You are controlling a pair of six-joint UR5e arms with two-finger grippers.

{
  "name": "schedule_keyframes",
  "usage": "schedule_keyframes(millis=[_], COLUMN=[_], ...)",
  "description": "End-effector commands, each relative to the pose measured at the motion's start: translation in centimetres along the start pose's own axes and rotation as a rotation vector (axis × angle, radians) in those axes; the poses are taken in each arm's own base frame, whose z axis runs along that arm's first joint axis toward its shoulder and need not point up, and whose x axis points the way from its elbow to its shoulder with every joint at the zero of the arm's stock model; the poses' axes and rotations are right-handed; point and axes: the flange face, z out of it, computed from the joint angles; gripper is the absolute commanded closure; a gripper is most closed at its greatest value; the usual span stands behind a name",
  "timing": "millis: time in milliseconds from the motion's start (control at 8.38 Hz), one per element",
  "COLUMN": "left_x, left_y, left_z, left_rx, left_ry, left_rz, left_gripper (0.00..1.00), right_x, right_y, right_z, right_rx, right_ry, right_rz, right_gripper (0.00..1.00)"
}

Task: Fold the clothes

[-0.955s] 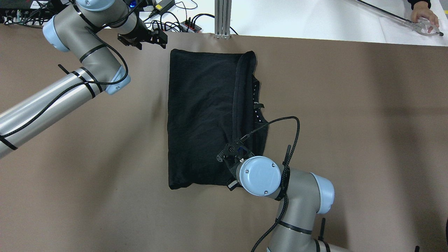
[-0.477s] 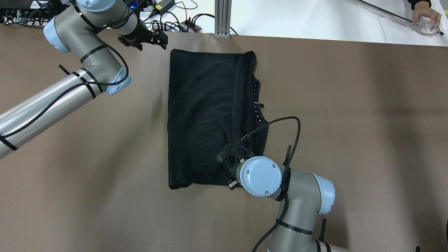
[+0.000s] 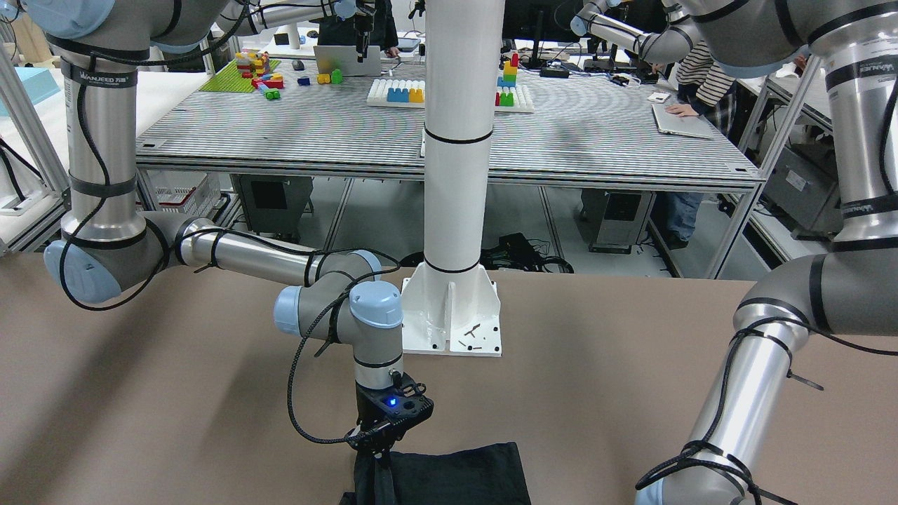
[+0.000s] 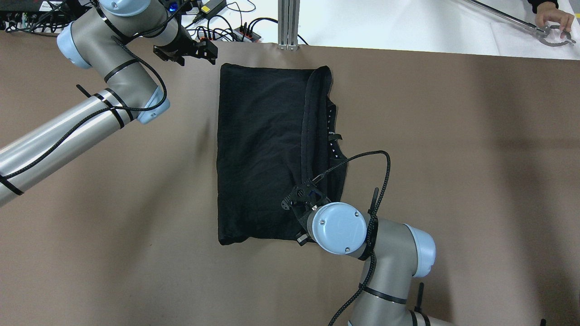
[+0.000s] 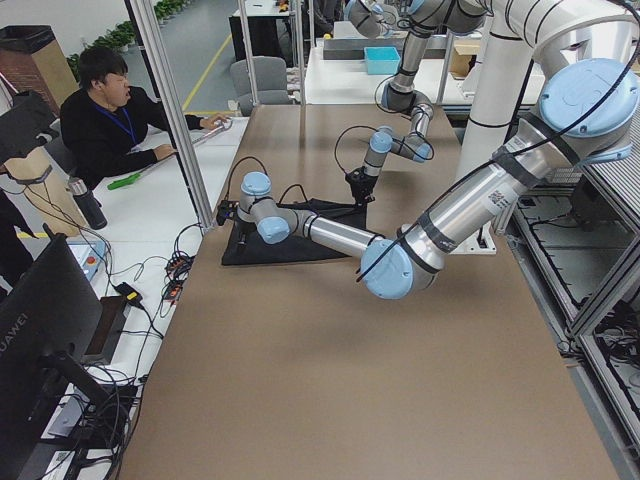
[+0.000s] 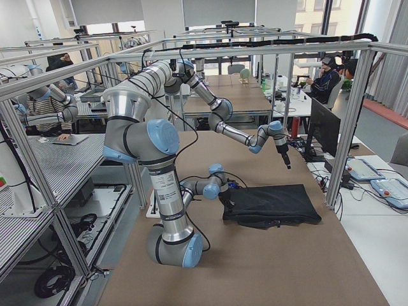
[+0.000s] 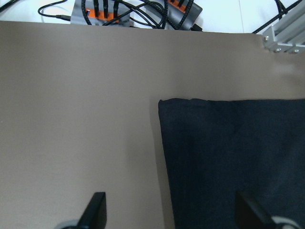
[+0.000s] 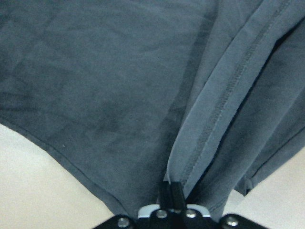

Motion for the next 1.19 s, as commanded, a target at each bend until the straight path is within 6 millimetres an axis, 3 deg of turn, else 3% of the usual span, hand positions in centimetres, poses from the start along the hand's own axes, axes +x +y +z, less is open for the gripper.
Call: schedule_keyframes(millis=[0,119,239,358,477,597,835,1074], left_x=[0.0,0.0,-0.3,-0.2,-0.1,-0.3,-0.2,-0.2], left_y=[0.0,0.0,0.3,1.8,1.9,1.9,2.0,2.0], left_z=[0.0,-0.1,0.0,0.7,0.7,0.7,0.7,0.7], left_rx=[0.001,0.002,0.002,0.004,0.007,0.007,0.006,0.007], left_ry=[0.0,0.002,-0.001,-0.005,-0.006,-0.007,-0.005,-0.006], left_rz=[-0.001,0.0,-0.002,0.01,0.01,0.008,0.01,0.007], left_gripper=[0.05,0.05,0.05,0.05,0.05,0.05,0.05,0.05], right_x=[3.0,4.7,5.0,4.7,3.6,3.4,5.1,5.3], right_y=[4.9,7.3,7.9,8.0,8.2,7.7,4.1,-0.2], right_z=[-1.7,-2.7,-2.5,-2.4,-2.3,-2.6,-3.1,0.2], right_rx=[-0.011,-0.017,-0.026,-0.029,-0.034,-0.024,0.017,0.007], right_ry=[-0.005,-0.001,0.005,0.002,-0.009,-0.016,0.008,0.054], right_rz=[0.012,0.014,0.048,0.123,0.184,0.192,0.228,0.24], right_gripper=[1.0,1.0,0.99,0.6,0.18,0.08,0.07,0.07])
